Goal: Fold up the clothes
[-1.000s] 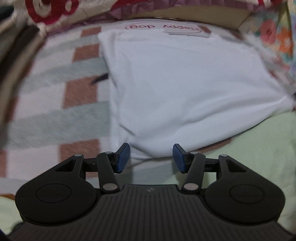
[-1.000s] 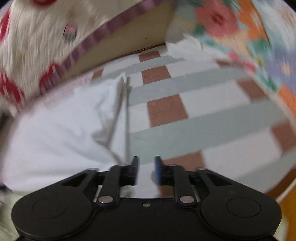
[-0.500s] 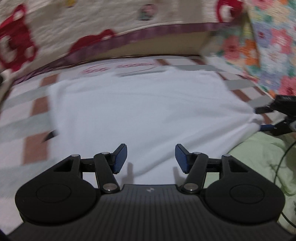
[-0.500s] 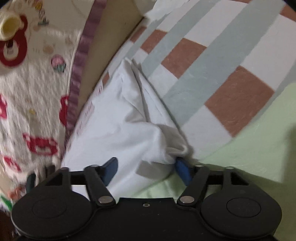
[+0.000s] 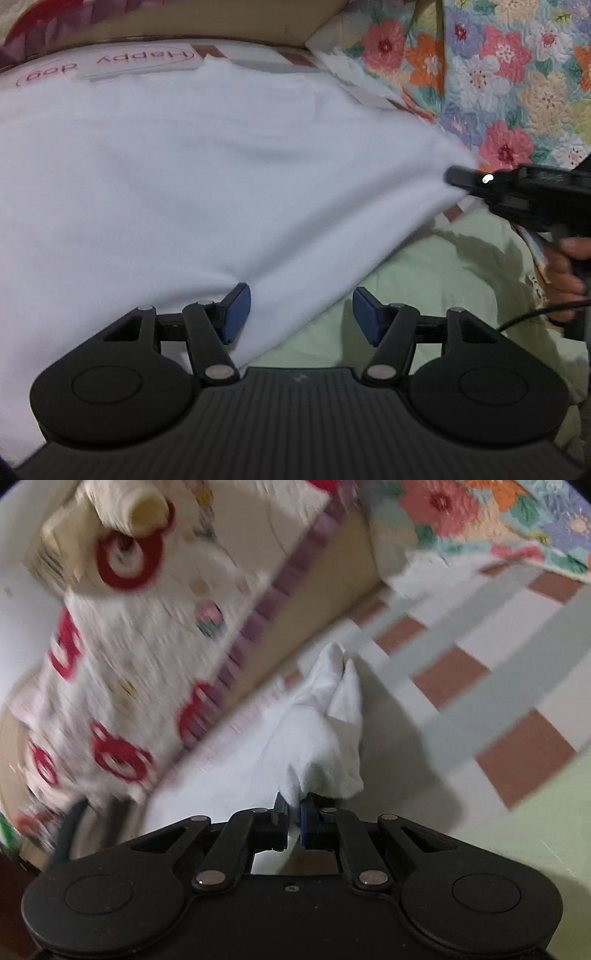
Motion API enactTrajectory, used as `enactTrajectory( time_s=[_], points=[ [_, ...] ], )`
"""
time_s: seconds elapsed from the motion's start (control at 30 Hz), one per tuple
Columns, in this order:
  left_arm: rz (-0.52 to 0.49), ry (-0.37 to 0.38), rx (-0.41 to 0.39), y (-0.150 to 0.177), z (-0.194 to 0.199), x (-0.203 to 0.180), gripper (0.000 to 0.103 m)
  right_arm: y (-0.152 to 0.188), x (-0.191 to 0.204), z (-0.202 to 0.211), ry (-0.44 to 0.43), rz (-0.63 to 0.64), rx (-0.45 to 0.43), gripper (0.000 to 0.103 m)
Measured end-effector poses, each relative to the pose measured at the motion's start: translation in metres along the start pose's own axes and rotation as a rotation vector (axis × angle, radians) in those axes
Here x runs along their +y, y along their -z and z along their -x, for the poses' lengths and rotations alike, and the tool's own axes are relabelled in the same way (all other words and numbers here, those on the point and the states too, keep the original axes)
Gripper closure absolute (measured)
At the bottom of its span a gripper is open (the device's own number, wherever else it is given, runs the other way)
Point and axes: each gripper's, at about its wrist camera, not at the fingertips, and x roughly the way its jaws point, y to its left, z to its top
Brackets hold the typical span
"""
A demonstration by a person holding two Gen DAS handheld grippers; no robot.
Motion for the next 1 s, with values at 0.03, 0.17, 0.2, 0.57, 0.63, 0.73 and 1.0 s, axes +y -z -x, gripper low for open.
enactTrajectory(
  time_s=[0.03, 0.17, 0.2, 0.57, 0.63, 0.73, 1.0],
  points=[
    [0.006, 0.006, -0.005, -0.001, -0.001, 0.001, 0.042, 0.001, -0.008, -0.001, 0.007, -0.028, 0.006, 0.094],
    [0.030, 0.029, -0.024, -0.006, -0.003, 0.003, 0.042, 0.009, -0.030, -0.002, 0.032, -0.094, 0.032, 0.088],
    [0.036, 0.035, -0.028, -0.008, -0.004, 0.004, 0.042, 0.012, -0.032, -0.003, 0.043, -0.102, 0.040, 0.086],
    [0.090, 0.003, -0.062, -0.024, -0.024, 0.013, 0.037, 0.011, -0.042, -0.042, 0.028, -0.200, 0.001, 0.036],
    [0.125, -0.016, -0.066, -0.024, -0.028, 0.020, 0.037, 0.009, -0.044, -0.049, 0.021, -0.217, -0.008, 0.036],
    [0.143, -0.024, -0.114, -0.031, -0.027, 0.026, 0.037, -0.006, -0.047, -0.062, -0.057, -0.279, -0.012, 0.085],
    [0.245, 0.043, -0.013, -0.021, -0.034, 0.037, 0.037, -0.051, 0.017, -0.055, -0.248, -0.137, -0.033, 0.086]
  ],
)
